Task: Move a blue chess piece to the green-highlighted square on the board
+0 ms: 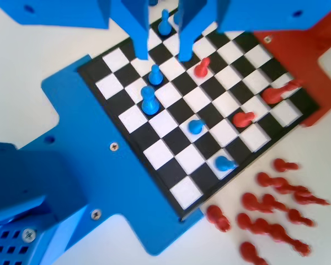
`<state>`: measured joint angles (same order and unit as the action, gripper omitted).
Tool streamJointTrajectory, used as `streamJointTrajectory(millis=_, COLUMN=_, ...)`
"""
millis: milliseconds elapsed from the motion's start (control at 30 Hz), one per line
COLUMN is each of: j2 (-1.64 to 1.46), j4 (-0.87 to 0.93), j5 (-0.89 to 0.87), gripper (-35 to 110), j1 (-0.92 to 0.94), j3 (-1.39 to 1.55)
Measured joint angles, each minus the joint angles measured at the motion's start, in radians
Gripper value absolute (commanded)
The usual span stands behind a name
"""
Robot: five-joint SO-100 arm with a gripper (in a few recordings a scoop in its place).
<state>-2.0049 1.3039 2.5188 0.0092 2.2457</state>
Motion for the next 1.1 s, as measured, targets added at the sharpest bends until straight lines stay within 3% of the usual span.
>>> streamJointTrajectory(millis=300, j2=0.057, j4=0.034, j5=-0.037, gripper=15, j1=-0.009, j3=-0.054)
streamJointTrajectory(millis=1100, j2=0.164, j4=-0.285, j5=-0.091, gripper=16, j1=-0.077, j3=0.149)
